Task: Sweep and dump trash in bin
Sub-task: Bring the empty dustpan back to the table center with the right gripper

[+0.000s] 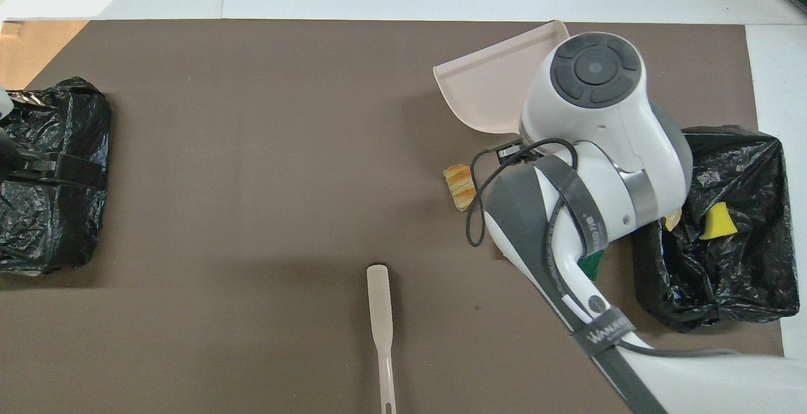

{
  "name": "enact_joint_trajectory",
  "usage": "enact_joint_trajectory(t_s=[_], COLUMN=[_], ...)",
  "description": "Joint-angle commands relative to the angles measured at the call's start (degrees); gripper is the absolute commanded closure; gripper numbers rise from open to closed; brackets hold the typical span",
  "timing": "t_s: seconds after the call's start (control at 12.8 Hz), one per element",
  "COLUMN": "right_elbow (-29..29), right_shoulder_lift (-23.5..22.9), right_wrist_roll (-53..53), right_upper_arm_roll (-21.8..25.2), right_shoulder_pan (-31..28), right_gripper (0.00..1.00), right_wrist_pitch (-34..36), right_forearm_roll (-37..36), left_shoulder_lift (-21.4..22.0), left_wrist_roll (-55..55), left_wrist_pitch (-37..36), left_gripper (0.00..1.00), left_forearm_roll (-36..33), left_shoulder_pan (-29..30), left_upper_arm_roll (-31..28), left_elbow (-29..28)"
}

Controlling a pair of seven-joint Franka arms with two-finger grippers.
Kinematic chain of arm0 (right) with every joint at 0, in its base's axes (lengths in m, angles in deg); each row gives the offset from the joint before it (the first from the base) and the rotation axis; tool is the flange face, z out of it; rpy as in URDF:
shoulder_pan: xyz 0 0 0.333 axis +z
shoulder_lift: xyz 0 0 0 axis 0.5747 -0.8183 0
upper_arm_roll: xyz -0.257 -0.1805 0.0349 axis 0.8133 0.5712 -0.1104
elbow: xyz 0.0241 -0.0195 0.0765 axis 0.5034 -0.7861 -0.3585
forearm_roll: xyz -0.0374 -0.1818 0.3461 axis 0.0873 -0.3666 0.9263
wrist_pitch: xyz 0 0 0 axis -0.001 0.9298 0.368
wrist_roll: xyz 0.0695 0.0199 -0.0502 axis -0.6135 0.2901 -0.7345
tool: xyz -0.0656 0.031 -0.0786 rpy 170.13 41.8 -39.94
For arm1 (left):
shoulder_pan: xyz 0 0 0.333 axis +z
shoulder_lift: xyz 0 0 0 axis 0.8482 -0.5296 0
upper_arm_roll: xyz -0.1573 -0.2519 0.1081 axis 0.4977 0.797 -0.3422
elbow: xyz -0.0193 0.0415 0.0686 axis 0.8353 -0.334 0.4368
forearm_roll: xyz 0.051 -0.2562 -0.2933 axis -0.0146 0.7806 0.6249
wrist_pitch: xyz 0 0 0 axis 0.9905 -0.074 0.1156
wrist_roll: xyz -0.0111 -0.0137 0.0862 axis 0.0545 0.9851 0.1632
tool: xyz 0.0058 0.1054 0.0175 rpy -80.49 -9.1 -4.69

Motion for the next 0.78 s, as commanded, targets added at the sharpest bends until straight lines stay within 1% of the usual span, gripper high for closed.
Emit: enact_joint_trajectory(t_s=[0.0,0.16,0.39,0.47,0.55,0.7], right_elbow=[11.05,15.08,21.59,22.74,22.84,22.84], right_shoulder_lift=[-8.36,-12.31,-19.34,-20.76,-21.03,-22.7], right_wrist_roll=[13.32,15.29,19.4,20.29,20.74,24.41], right_upper_arm_roll=[0.22,0.22,-0.04,-0.83,-2.23,-3.12], right_shoulder_pan=[4.58,7.14,8.65,8.91,8.91,9.08], right_gripper=[1.0,1.0,1.0,1.0,1.0,1.0], right_wrist_pitch=[2.98,2.8,1.32,0.61,-1.05,-4.21], right_forearm_roll=[3.56,3.56,3.65,3.91,4.26,6.28], left_shoulder_lift=[0.36,0.45,0.45,0.45,0.45,0.45], left_wrist_roll=[0.18,0.18,0.18,0.18,0.18,0.18], left_wrist_pitch=[-0.1,-0.1,-0.1,-0.1,-0.1,-0.1], left_gripper=[0.0,0.0,0.0,0.0,0.0,0.0], left_forearm_roll=[-0.85,-0.85,-0.85,-0.85,-0.85,-0.85], left_shoulder_pan=[0.37,0.37,0.37,0.37,0.37,0.29], left_upper_arm_roll=[0.21,0.21,0.21,0.21,0.21,0.21], left_elbow=[0.19,0.19,0.19,0.19,0.19,0.19])
